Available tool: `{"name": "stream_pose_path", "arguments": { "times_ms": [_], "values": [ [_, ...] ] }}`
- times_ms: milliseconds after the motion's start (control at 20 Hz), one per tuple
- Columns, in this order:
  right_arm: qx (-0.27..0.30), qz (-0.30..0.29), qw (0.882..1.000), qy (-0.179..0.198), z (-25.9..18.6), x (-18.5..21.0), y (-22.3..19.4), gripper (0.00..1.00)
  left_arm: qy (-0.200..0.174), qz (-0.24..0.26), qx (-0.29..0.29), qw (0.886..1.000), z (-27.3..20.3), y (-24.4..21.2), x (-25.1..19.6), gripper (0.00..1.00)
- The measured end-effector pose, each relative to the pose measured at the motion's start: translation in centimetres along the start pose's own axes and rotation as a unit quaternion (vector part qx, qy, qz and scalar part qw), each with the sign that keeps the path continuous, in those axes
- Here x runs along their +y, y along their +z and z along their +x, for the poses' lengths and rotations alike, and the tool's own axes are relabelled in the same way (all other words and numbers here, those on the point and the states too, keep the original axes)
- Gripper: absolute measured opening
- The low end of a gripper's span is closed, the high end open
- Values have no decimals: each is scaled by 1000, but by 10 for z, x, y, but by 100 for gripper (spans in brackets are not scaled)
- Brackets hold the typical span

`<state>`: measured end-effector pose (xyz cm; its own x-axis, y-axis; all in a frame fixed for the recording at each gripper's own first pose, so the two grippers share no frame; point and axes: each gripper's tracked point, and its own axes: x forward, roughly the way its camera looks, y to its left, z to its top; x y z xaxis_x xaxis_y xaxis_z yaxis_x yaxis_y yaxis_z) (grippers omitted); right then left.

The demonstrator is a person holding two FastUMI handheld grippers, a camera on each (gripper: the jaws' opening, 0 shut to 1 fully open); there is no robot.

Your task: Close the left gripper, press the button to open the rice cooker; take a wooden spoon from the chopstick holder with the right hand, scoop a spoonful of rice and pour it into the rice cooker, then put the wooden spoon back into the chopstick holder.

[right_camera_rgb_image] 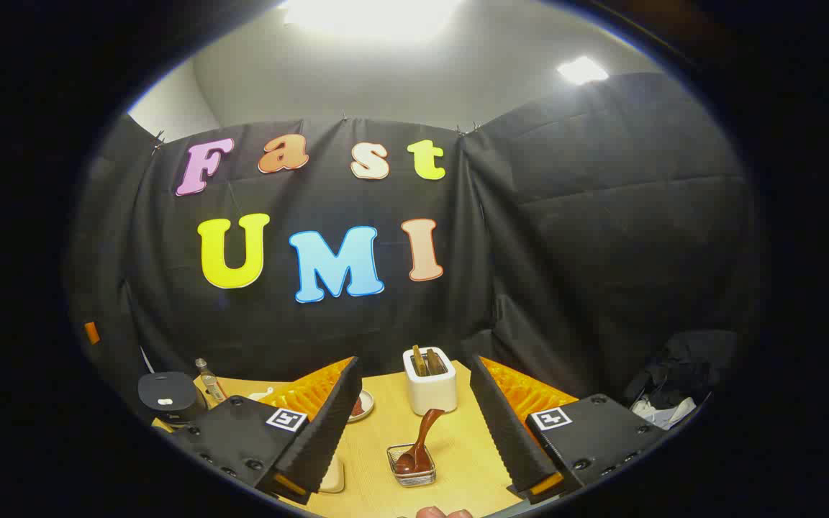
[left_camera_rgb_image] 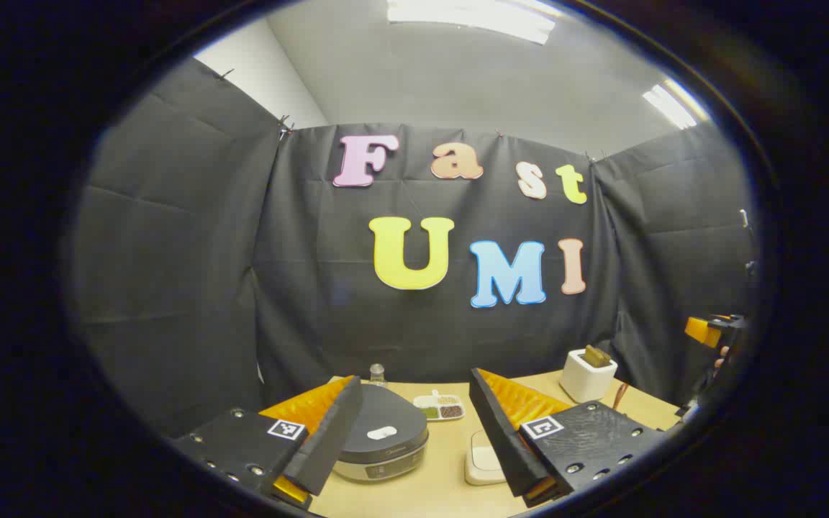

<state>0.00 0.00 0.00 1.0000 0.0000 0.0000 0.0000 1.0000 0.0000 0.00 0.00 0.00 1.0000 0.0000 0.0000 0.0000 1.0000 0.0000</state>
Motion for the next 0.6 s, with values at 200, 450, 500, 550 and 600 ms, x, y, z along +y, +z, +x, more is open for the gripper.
{"name": "stream_pose_path", "arguments": {
  "times_ms": [200,450,500,550,600],
  "values": [
    [8,6,1000,-8,0,-1,-3,97,-9,-6,0,1000,-3,0,-5,93],
    [19,21,999,-20,-1,2,-11,98,-14,-11,4,1000,-8,-10,-7,92],
    [25,18,999,-17,0,4,-15,98,-14,-2,6,1000,-9,-13,-8,92],
    [30,17,999,-17,-1,4,-17,98,-16,4,8,1000,-10,-12,-11,92],
    [32,19,999,-15,-1,5,-17,98,-19,4,11,1000,-12,-15,-15,92]
  ]
}}
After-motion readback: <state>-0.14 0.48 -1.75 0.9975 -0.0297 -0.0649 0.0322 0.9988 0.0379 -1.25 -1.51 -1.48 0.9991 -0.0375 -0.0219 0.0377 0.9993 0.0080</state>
